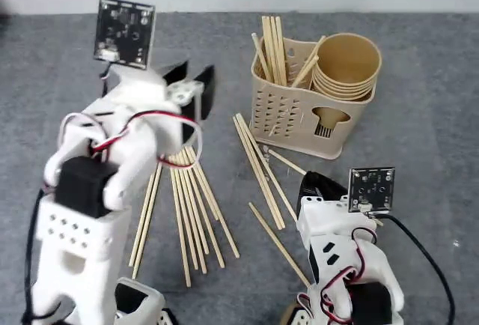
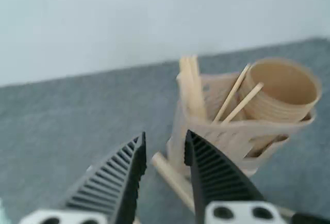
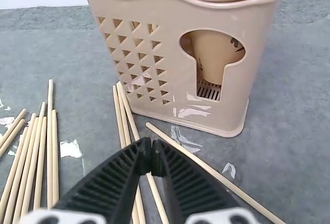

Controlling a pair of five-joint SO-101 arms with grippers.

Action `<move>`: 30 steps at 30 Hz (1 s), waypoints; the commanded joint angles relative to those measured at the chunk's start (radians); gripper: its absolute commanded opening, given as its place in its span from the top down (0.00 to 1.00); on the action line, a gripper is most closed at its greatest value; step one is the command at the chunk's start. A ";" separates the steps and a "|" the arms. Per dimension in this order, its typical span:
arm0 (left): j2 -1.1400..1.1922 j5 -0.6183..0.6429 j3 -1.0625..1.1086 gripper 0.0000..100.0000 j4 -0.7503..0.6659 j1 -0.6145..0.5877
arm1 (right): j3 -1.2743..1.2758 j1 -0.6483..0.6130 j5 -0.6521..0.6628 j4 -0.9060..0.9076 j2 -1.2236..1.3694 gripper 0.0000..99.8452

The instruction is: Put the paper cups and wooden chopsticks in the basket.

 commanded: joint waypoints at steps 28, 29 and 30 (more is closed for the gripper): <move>0.552 -0.512 0.188 0.76 0.207 -0.436 | 0.031 0.012 -0.009 -0.012 0.004 0.99; 0.588 -0.512 0.188 0.76 0.186 -0.442 | 0.031 0.012 -0.009 -0.012 0.004 0.99; 0.624 -0.514 0.188 0.76 0.166 -0.446 | 0.031 0.010 -0.009 -0.012 0.004 0.99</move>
